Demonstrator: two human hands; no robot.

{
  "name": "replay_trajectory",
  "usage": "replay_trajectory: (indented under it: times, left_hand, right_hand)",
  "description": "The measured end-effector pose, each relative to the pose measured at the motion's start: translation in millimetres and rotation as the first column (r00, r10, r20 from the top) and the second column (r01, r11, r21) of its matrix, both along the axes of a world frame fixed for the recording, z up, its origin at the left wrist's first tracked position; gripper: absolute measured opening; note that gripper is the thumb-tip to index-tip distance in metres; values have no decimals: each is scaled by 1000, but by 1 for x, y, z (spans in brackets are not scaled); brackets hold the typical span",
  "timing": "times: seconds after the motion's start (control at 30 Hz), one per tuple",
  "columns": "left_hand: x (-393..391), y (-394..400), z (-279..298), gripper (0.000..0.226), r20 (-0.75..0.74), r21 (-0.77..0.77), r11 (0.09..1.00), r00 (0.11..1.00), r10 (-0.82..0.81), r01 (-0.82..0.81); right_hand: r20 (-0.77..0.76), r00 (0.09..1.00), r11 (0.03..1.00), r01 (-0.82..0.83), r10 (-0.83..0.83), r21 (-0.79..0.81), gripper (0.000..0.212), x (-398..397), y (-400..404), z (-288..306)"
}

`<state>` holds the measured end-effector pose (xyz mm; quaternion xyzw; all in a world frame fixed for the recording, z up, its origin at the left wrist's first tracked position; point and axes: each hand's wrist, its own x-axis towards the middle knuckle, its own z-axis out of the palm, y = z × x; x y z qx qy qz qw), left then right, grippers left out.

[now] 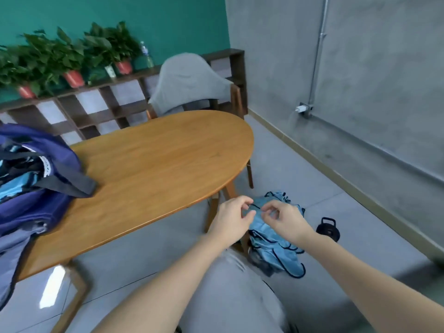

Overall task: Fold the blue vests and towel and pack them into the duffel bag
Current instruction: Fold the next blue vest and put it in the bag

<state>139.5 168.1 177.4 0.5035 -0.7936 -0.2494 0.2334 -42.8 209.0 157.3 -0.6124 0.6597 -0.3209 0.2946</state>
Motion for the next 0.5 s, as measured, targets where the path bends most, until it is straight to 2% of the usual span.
replay_trajectory:
  times: [0.17,0.27,0.5]
  left_hand:
    - [-47,-29,-49,33,93,175,983,995,37,-53]
    - [-62,-49,-88,36,152,283,954,987,57,-99]
    - [-88,-96,-161,39,302,363,929,952,-47,-69]
  right_hand:
    - [30,994,978,101,-108,184,11,-44,-8,-65]
    - [-8,994,960,107,-108,257,17,-62,-20,-103]
    - [-17,991,905,125,-129,406,21,-81,-65,-186]
